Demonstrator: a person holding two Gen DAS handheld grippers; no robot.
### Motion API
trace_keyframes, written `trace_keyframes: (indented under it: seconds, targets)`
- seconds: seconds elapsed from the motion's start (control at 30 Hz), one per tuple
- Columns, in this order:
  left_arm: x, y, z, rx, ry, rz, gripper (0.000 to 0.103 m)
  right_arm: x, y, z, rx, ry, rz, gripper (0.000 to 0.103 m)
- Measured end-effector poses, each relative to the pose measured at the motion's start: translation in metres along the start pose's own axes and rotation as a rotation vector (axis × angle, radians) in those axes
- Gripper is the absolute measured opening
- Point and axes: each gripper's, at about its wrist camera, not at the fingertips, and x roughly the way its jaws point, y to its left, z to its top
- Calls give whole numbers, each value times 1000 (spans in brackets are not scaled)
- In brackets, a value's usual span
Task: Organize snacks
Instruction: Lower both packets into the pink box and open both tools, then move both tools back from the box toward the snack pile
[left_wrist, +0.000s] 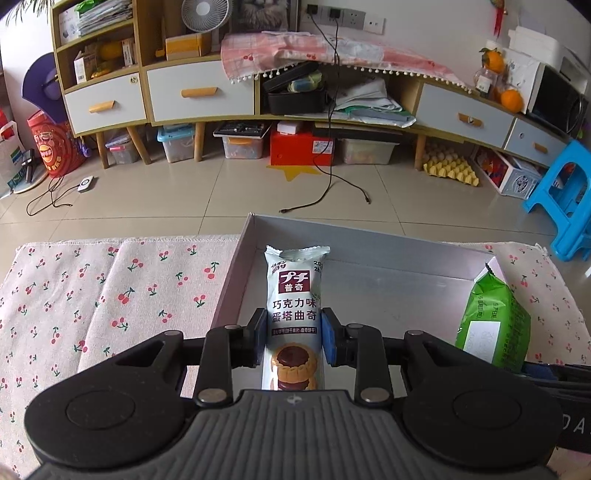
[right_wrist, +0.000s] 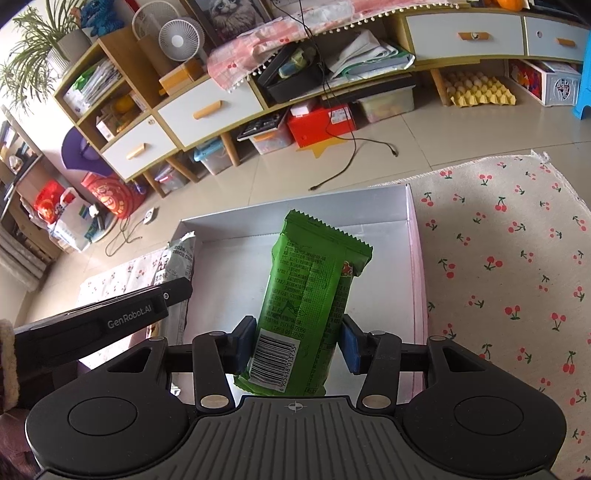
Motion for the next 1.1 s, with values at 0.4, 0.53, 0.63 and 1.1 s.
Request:
trace_keyframes:
  seconds: [0.4, 0.53, 0.63, 1.1]
  targets:
    - [-17, 2, -4, 19, 5, 2, 63, -19, 4, 0, 12, -34, 21, 76]
    - [-29, 6, -8, 27, 4, 2, 74, -30, 10, -4, -3, -37, 3, 85]
    - [-40, 11, -14, 24, 10, -16, 81, -41, 16, -7, -19, -48, -6, 91]
    - [-83, 32, -43, 45, 36, -16, 101, -81, 47, -40, -101, -23, -22, 95]
